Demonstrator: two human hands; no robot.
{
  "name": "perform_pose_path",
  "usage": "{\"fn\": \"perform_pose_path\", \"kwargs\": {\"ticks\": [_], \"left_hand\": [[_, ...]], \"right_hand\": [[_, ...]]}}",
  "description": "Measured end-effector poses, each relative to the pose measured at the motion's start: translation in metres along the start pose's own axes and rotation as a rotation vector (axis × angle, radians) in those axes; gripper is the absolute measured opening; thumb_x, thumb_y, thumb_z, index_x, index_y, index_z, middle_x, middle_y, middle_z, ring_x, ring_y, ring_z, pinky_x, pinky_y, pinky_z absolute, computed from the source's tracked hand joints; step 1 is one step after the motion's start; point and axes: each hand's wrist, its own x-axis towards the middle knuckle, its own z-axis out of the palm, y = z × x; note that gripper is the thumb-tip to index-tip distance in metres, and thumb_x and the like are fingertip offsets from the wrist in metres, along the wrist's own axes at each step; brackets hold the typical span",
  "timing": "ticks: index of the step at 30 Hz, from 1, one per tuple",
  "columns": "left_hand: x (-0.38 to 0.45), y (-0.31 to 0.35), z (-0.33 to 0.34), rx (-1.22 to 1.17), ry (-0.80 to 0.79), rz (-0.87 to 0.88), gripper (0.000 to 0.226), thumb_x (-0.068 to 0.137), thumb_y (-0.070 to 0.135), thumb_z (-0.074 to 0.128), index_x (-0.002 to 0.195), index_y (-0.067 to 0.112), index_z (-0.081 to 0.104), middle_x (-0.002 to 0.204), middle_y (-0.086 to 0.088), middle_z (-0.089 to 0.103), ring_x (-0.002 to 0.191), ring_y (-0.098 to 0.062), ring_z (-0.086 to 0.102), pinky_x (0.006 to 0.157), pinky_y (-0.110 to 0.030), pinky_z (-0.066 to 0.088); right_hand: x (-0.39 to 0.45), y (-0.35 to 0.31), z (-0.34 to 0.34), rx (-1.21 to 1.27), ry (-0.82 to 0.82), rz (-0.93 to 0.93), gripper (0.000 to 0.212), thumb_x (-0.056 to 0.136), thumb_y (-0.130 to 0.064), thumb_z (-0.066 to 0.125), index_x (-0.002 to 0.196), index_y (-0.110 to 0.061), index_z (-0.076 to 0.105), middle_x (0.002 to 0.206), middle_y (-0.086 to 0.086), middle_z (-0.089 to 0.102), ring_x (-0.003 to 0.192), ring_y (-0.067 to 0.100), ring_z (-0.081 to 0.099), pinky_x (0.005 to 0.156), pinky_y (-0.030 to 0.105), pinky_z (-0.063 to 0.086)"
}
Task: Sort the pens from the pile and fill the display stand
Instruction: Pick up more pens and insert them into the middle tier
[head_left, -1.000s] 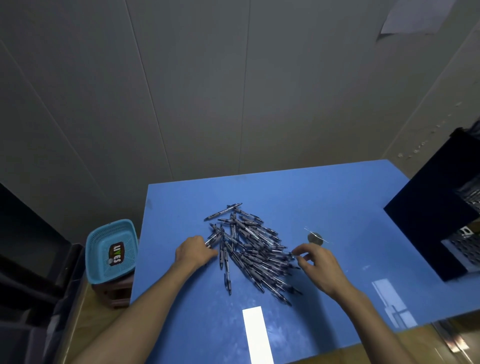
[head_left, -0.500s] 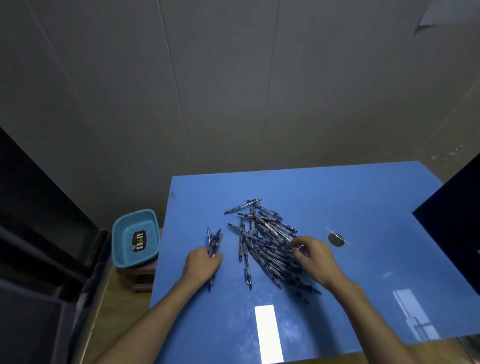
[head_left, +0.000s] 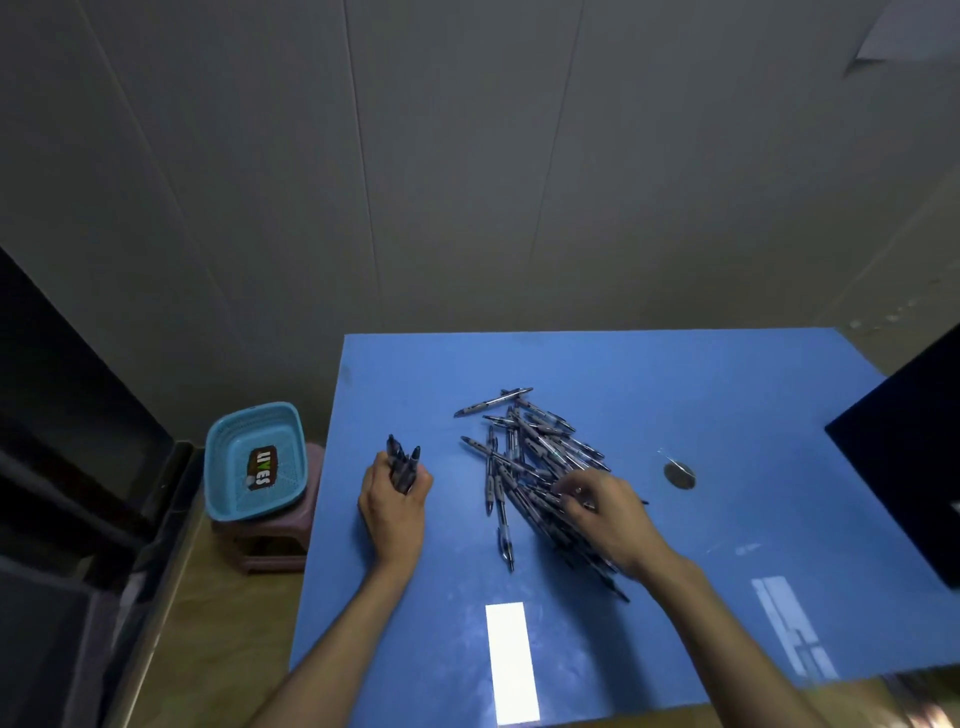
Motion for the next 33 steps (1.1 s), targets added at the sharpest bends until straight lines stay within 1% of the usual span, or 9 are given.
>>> {"fn": "perform_pose_path", "kwargs": {"ticks": [5, 10, 13, 16, 19, 22, 26, 29, 33], "left_hand": [[-0.006, -0.020, -0.006, 0.129, -0.002, 0.017, 0.027, 0.075, 0.010, 0.081, 0.082, 0.010, 0.056, 0.072, -0.013, 0.061, 0.071, -0.037, 0.057, 0.067, -0.044, 0.046], [0.008, 0.001, -0.011, -0.058, 0.167, -0.135, 0.011, 0.087, 0.009, 0.073, 0.097, 0.004, 0.070, 0.082, -0.018, 0.072, 0.075, -0.035, 0.064, 0.067, -0.033, 0.041], [0.013, 0.009, -0.008, -0.148, 0.161, -0.100, 0.013, 0.091, 0.019, 0.072, 0.091, 0.006, 0.068, 0.079, -0.014, 0.069, 0.071, -0.025, 0.057, 0.068, -0.030, 0.039], [0.016, -0.002, -0.002, -0.163, 0.141, -0.016, 0.020, 0.085, 0.029, 0.067, 0.079, 0.012, 0.057, 0.074, -0.014, 0.061, 0.067, -0.029, 0.055, 0.064, -0.035, 0.042], [0.012, -0.018, 0.002, -0.113, 0.059, -0.020, 0.023, 0.082, 0.003, 0.073, 0.077, 0.009, 0.052, 0.074, -0.015, 0.056, 0.067, -0.032, 0.052, 0.062, -0.035, 0.040], [0.001, -0.025, -0.004, -0.071, 0.005, -0.027, 0.024, 0.082, -0.004, 0.074, 0.080, 0.008, 0.053, 0.072, -0.007, 0.059, 0.069, -0.030, 0.055, 0.060, -0.031, 0.035], [0.008, -0.011, -0.008, -0.096, -0.022, -0.119, 0.011, 0.088, 0.002, 0.068, 0.095, 0.008, 0.063, 0.073, -0.010, 0.063, 0.067, -0.029, 0.057, 0.062, -0.033, 0.041], [0.014, 0.013, -0.004, -0.119, -0.130, -0.128, 0.010, 0.093, 0.015, 0.067, 0.087, 0.017, 0.060, 0.065, -0.005, 0.061, 0.056, -0.027, 0.061, 0.055, -0.041, 0.054], [0.012, 0.057, 0.011, -0.197, -0.376, -0.140, 0.023, 0.092, 0.024, 0.073, 0.084, 0.017, 0.053, 0.064, -0.005, 0.055, 0.041, -0.013, 0.048, 0.042, -0.029, 0.043]], "right_hand": [[-0.007, 0.006, -0.002, 0.028, 0.036, 0.020, 0.020, 0.088, -0.014, 0.061, 0.100, -0.025, 0.074, 0.101, -0.010, 0.073, 0.094, 0.011, 0.067, 0.089, 0.036, 0.054], [-0.010, 0.007, -0.003, 0.032, 0.055, 0.049, 0.019, 0.089, -0.017, 0.061, 0.099, -0.027, 0.073, 0.105, -0.013, 0.072, 0.096, 0.009, 0.066, 0.088, 0.036, 0.055], [-0.012, 0.006, -0.003, 0.025, 0.069, 0.057, 0.019, 0.089, -0.017, 0.062, 0.099, -0.028, 0.074, 0.103, -0.014, 0.072, 0.093, 0.008, 0.066, 0.086, 0.034, 0.054], [-0.016, 0.008, -0.002, 0.014, 0.075, 0.081, 0.019, 0.088, -0.015, 0.063, 0.097, -0.027, 0.074, 0.098, -0.013, 0.071, 0.089, 0.010, 0.065, 0.083, 0.030, 0.052], [-0.021, 0.012, -0.002, 0.024, 0.077, 0.107, 0.021, 0.086, -0.014, 0.063, 0.094, -0.030, 0.073, 0.094, -0.018, 0.070, 0.087, 0.008, 0.066, 0.082, 0.030, 0.052], [-0.023, 0.012, -0.005, 0.015, 0.084, 0.118, 0.021, 0.086, -0.014, 0.062, 0.093, -0.030, 0.074, 0.093, -0.018, 0.071, 0.087, 0.009, 0.067, 0.082, 0.030, 0.052], [-0.026, 0.004, -0.013, 0.029, 0.109, 0.127, 0.020, 0.087, -0.014, 0.062, 0.094, -0.028, 0.074, 0.095, -0.014, 0.072, 0.086, 0.010, 0.067, 0.081, 0.031, 0.052], [-0.030, 0.001, -0.025, 0.062, 0.149, 0.138, 0.022, 0.089, -0.012, 0.061, 0.094, -0.030, 0.073, 0.096, -0.016, 0.070, 0.084, 0.004, 0.066, 0.080, 0.029, 0.052], [-0.040, 0.002, -0.047, 0.082, 0.218, 0.159, 0.022, 0.091, -0.014, 0.061, 0.094, -0.034, 0.071, 0.098, -0.018, 0.068, 0.086, 0.000, 0.064, 0.080, 0.027, 0.051]]}}
